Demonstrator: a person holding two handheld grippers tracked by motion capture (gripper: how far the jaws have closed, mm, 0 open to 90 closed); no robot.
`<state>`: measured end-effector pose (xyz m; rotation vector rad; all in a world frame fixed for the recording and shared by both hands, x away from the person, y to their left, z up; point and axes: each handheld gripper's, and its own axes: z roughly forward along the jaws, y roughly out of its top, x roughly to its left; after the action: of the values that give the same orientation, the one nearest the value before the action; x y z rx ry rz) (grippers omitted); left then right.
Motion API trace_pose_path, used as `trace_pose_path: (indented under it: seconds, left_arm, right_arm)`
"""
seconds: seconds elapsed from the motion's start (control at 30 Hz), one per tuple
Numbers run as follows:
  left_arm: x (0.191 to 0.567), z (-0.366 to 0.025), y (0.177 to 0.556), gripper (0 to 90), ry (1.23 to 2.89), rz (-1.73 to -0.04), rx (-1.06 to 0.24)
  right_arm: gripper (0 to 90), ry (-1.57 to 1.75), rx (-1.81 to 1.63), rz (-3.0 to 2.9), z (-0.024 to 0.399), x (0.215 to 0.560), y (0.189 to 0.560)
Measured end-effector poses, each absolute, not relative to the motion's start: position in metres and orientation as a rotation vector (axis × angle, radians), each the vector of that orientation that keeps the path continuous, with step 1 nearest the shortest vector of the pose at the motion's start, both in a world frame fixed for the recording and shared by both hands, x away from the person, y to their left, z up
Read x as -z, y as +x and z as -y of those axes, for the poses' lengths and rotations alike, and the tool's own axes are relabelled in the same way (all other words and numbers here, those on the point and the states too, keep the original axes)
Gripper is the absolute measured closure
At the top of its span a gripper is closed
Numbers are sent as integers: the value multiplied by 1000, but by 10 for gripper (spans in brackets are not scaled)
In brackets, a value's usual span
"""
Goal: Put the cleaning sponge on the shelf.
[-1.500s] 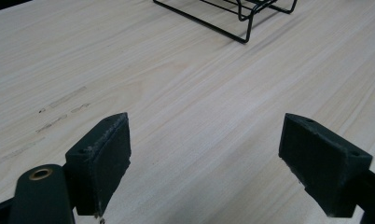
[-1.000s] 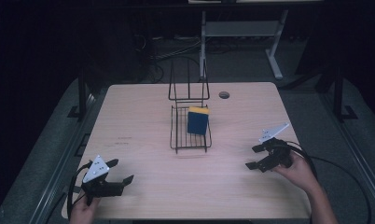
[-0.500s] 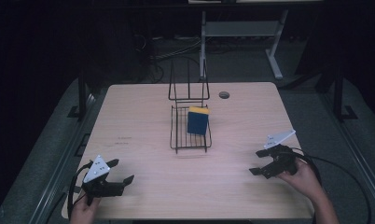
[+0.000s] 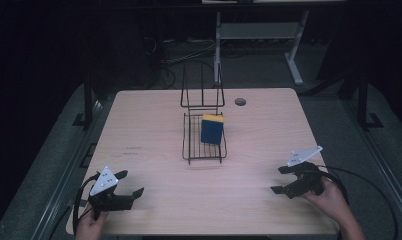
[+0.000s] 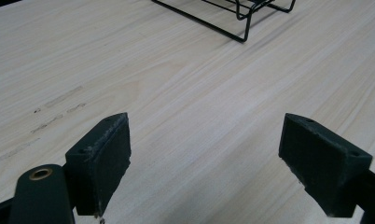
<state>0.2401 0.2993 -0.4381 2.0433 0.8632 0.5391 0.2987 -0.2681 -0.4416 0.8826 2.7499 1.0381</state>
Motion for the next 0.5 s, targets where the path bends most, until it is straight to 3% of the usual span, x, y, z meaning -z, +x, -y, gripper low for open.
trace_pose_path:
  seconds: [0.5]
  left_arm:
    - [438,-299,240,162,2046,-862,-539]
  right_arm:
    - [188,909,-1069,-2720,276,451,281]
